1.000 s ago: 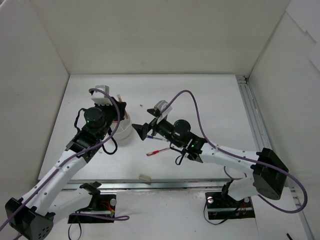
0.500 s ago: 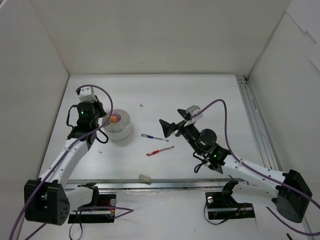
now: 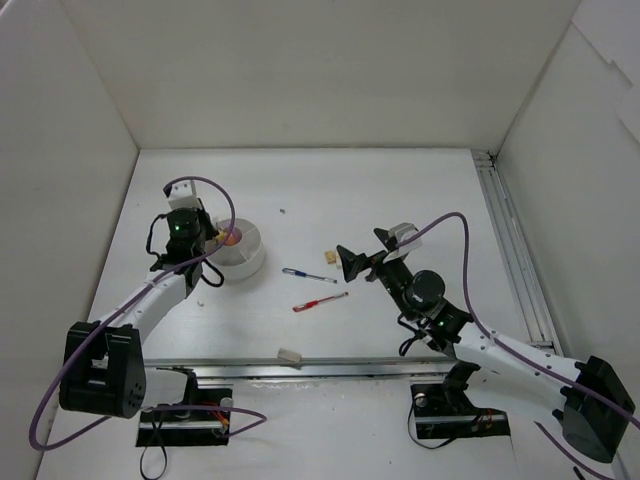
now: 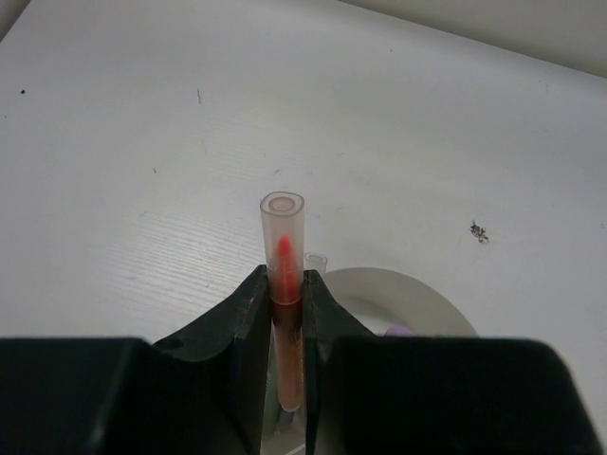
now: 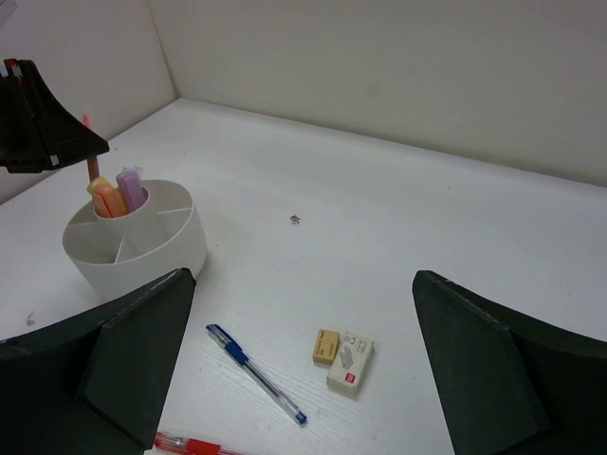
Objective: Sort the stationery into containers
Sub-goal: Place the pen in the storage box, then pick up the pen from the center of the board.
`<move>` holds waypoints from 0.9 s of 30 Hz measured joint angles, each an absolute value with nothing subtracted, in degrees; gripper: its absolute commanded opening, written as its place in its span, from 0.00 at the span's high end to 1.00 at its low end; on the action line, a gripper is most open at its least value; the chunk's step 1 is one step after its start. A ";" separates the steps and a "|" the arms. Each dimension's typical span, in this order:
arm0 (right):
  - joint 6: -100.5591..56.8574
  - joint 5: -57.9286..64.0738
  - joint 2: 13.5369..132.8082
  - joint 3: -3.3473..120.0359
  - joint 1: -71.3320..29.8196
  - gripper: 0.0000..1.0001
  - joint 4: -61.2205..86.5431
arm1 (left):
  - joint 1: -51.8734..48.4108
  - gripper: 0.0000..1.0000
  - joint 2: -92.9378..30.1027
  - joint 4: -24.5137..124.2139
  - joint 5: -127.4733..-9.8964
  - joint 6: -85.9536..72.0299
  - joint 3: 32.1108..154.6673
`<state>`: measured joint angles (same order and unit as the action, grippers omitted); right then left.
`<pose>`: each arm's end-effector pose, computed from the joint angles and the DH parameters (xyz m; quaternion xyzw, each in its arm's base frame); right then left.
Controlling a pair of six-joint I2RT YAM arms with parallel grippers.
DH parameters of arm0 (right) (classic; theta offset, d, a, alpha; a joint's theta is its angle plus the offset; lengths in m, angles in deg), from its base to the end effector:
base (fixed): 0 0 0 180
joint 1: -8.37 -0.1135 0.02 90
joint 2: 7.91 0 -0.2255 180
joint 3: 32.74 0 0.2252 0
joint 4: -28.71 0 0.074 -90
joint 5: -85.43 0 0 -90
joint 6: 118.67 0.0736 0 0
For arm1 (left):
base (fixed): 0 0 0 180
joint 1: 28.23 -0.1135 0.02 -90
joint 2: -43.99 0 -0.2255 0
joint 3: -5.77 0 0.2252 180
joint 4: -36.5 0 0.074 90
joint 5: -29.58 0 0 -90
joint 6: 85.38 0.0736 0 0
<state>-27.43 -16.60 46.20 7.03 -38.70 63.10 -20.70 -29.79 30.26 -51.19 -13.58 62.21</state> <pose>0.1768 0.1676 0.2905 -0.1429 0.5585 0.2787 0.7681 0.3147 -0.0297 0.2347 -0.1225 0.7616 -0.0804 0.6313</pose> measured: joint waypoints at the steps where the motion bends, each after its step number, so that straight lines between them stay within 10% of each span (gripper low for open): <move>1: -27.41 -17.04 45.28 6.37 -38.55 0.02 63.08 | -20.74 1.00 -30.07 29.82 -51.32 -13.77 61.97; 7: -25.55 -20.21 39.82 2.55 -38.52 0.02 62.51 | -20.74 0.87 -32.50 27.35 -51.43 -15.17 60.44; 9: -23.76 -21.43 38.20 1.43 -38.48 0.02 62.38 | -20.74 0.51 -32.61 27.35 -51.52 -15.41 59.96; 16: -26.16 -16.62 35.75 1.15 -38.44 0.02 56.74 | -20.74 0.01 -27.04 30.44 -51.34 -16.79 59.13; 27: -49.99 6.04 59.47 24.07 -38.52 0.02 25.20 | -20.79 0.00 -7.78 50.46 -58.90 -21.05 61.38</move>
<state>-49.99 6.04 59.47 24.07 -38.52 25.20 -20.79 -7.78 50.46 -58.90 -21.05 61.38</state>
